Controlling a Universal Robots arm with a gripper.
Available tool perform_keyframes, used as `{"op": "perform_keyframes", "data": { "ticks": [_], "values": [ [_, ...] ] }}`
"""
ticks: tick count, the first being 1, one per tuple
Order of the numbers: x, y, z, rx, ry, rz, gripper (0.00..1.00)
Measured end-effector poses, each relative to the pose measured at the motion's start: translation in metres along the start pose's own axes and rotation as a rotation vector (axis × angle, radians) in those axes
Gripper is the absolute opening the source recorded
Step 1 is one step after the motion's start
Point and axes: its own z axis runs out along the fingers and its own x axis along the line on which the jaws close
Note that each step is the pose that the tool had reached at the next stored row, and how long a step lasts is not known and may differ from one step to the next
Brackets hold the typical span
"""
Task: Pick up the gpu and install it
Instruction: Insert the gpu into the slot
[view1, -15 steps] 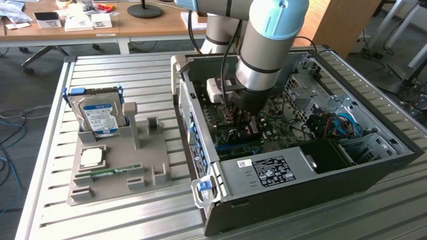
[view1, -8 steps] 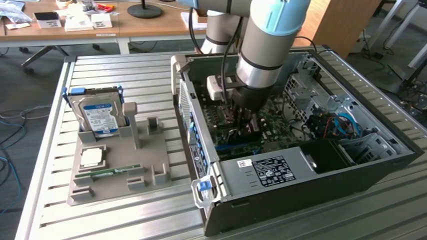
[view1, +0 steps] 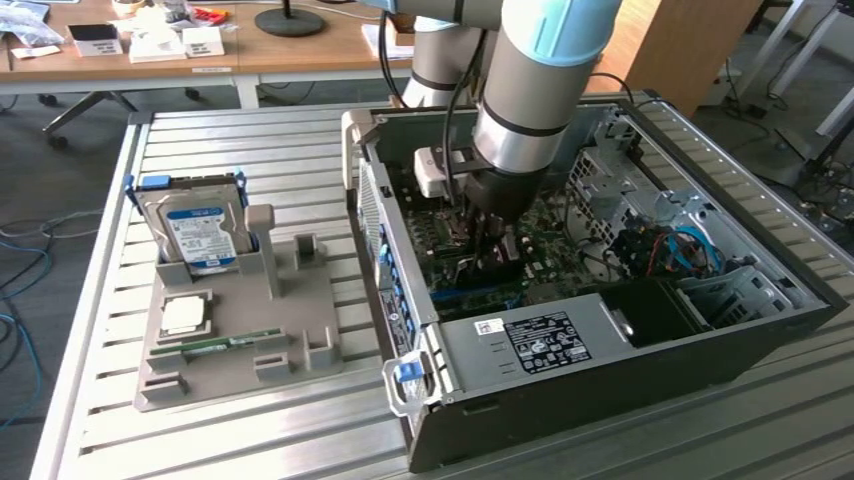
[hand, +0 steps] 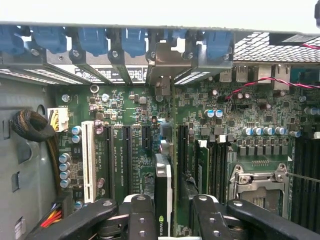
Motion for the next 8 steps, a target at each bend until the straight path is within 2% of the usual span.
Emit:
{"op": "perform_keyframes", "data": {
  "ticks": [8],
  "values": [
    [0.0021, -0.0001, -0.0002, 0.0, -0.0002, 0.0, 0.35]
  ]
}}
